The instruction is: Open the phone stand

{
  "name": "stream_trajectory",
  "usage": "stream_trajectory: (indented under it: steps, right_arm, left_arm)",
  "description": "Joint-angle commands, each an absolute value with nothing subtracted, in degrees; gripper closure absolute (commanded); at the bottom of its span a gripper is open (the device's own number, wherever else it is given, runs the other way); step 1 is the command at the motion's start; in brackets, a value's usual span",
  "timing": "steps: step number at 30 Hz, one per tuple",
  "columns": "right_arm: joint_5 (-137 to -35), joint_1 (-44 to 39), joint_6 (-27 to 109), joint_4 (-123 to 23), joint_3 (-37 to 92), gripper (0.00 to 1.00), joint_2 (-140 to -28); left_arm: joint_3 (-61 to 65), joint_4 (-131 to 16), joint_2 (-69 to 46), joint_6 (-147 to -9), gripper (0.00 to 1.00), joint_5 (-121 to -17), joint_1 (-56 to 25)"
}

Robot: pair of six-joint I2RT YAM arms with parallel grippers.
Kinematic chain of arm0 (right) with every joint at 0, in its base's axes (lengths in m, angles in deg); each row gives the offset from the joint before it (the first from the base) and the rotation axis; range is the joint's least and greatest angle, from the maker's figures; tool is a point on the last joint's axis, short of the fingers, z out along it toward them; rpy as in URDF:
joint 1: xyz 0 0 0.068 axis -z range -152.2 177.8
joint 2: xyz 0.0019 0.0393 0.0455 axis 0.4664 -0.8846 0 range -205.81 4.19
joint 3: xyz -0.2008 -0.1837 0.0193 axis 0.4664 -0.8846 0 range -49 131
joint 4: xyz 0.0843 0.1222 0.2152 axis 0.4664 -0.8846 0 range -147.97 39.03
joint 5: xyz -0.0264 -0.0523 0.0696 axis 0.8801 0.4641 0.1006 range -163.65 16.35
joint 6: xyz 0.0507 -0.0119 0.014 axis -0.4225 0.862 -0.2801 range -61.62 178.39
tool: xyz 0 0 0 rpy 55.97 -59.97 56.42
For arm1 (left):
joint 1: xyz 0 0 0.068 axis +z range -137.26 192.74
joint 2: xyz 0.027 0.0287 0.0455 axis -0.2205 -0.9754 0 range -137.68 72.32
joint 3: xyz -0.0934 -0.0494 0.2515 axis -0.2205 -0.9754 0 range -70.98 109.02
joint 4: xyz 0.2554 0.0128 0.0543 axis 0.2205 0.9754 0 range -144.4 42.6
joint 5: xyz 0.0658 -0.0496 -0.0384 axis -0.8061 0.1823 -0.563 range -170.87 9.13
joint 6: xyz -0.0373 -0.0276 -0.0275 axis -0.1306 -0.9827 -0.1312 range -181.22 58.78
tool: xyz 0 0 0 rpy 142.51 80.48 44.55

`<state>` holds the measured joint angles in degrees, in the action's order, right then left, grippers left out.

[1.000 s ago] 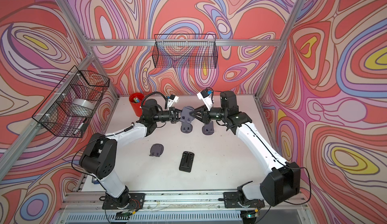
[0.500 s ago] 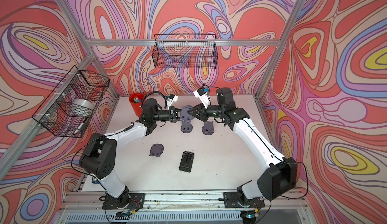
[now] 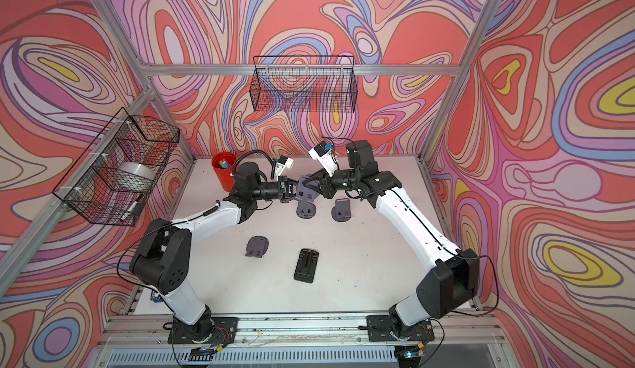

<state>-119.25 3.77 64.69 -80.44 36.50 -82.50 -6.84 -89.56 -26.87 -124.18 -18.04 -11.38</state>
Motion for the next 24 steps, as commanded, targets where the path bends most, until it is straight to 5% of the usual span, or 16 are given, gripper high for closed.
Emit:
stream_trajectory:
  steps: [1,10,24]
  right_arm:
    - [-124.67,0.66,66.35,-82.23,38.41,0.88,-81.99]
    - [-123.27,-0.94,69.06,-86.16,40.44,1.0,-82.2]
    - [-122.17,-1.9,71.01,-89.13,41.95,1.0,-82.4]
  left_arm:
    - [-6.32,-85.88,-26.37,-124.55,1.0,-24.0,-11.44]
    - [-6.35,-84.47,-27.6,-124.37,1.0,-24.79,-11.4]
    - [-6.88,-82.79,-27.61,-123.88,1.0,-25.23,-10.99]
